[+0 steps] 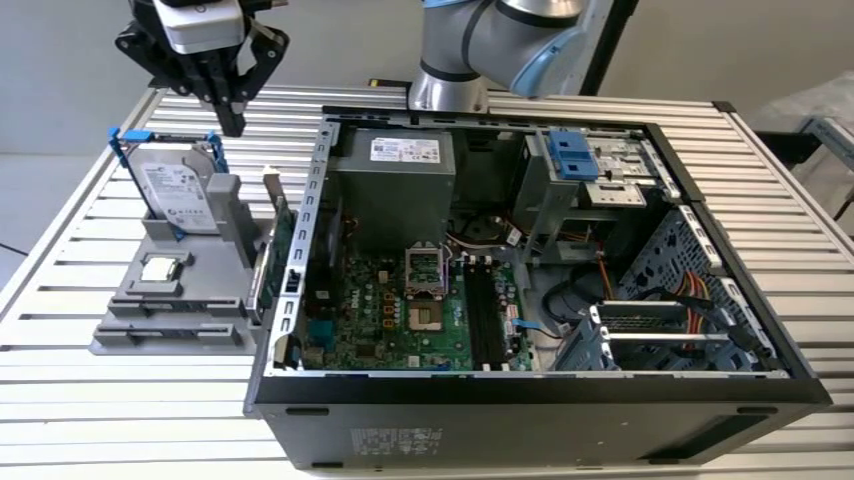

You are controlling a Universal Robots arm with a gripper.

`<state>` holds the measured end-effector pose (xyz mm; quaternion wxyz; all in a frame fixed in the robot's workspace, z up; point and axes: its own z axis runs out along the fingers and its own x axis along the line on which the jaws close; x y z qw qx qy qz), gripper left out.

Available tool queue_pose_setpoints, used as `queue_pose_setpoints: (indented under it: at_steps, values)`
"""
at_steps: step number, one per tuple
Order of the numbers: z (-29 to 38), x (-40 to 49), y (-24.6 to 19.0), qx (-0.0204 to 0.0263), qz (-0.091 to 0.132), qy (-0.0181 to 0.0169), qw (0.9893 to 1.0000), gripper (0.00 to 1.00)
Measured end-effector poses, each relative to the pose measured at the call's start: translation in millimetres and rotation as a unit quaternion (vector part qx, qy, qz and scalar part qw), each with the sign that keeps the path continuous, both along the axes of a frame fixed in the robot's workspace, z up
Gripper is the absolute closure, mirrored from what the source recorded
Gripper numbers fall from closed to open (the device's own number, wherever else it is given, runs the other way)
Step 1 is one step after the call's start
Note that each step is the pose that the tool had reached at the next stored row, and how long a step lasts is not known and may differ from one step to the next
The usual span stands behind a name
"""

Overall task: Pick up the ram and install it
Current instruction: 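Reach for the ram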

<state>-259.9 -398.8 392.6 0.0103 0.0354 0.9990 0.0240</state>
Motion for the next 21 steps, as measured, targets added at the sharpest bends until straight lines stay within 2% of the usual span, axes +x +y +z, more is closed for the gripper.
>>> queue_pose_setpoints:
  at_steps: [12, 21]
  values:
    - [0.0, -5.6, 0.0, 0.0000, 0.000, 0.0000, 1.0000, 1.00]
    - [0.0, -17.4, -0.2, 0.0000, 0.000, 0.0000, 1.0000, 1.00]
